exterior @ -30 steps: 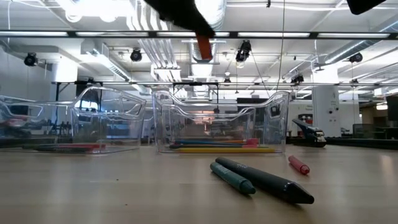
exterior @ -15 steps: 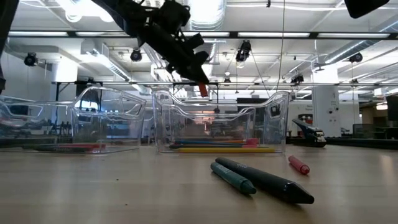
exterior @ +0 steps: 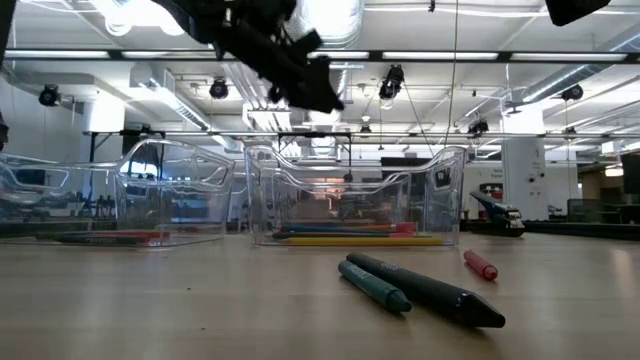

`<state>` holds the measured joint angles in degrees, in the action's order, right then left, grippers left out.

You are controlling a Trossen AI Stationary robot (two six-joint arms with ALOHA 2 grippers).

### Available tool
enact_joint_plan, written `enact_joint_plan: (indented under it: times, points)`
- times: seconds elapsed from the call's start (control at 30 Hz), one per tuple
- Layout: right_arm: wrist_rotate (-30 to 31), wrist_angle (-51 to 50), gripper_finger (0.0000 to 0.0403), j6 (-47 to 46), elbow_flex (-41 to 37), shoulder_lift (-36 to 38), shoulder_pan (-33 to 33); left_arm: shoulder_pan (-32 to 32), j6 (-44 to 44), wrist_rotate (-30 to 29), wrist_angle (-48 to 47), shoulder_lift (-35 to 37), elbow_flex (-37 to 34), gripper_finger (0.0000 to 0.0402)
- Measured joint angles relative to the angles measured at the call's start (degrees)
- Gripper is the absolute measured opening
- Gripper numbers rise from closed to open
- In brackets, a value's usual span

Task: Sort crayons/erasers/pens/pencils in bins
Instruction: Put the violet ball pen into the top left transparent bin

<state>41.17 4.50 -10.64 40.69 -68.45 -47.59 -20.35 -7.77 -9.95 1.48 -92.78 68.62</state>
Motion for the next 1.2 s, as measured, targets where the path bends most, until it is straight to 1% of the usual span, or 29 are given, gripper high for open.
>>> enact_joint_plan:
  times: [0.1,0.2,0.27,0.37,0.53,0.6,0.67,0.77,0.87,0.93,1.0,1.1,1.2]
  points:
    - [0.0,0.0,0.0171,-1.0,0.0,0.0,0.3,3.7,0.1,0.7,1.3,3.2,-1.2,0.0243]
    - [-0.1,-0.2,0.0171,-2.6,0.0,0.0,0.5,8.8,0.0,0.7,3.6,6.2,-3.5,0.0244]
    - [0.0,-0.1,0.0171,-3.5,0.0,0.0,0.5,12.9,0.0,0.0,7.2,7.6,-5.4,0.0244]
    - [0.0,0.2,0.0171,-3.8,0.0,0.0,0.5,19.2,0.0,-3.8,13.1,8.8,-9.3,0.0244]
    - [-0.1,0.2,0.0171,-4.0,0.0,0.0,0.5,29.7,0.1,-11.0,22.8,8.7,-14.7,0.0244]
    - [-0.2,0.1,0.0171,-6.2,0.0,0.0,0.7,33.2,1.3,-13.2,27.8,8.2,-16.9,0.0244]
    - [-2.3,-1.3,0.0171,-9.2,0.0,0.5,1.5,36.1,1.8,-14.6,33.0,7.4,-18.6,0.0244]
    - [-8.4,-9.9,0.0171,-15.2,1.5,1.4,3.4,39.5,0.9,-17.6,38.9,6.2,-20.4,0.0244]
    - [-13.1,-22.7,0.0171,-21.9,3.8,1.7,4.5,40.9,-1.4,-20.4,40.1,6.0,-20.5,0.0244]
    - [-16.6,-31.4,0.0171,-28.5,5.1,1.7,4.8,41.3,-0.6,-20.7,39.9,6.1,-20.5,0.0244]
    - [-21.0,-39.2,0.0171,-37.4,5.8,1.7,5.3,41.6,1.0,-20.7,39.7,6.1,-20.7,0.0244]
    - [-25.9,-47.1,0.0171,-46.4,5.6,1.7,5.2,42.1,1.4,-20.7,39.5,6.1,-21.4,0.0244]
    - [-30.0,-49.8,0.0171,-48.6,4.3,1.7,3.3,42.4,1.6,-20.7,39.6,6.1,-22.0,0.0244]
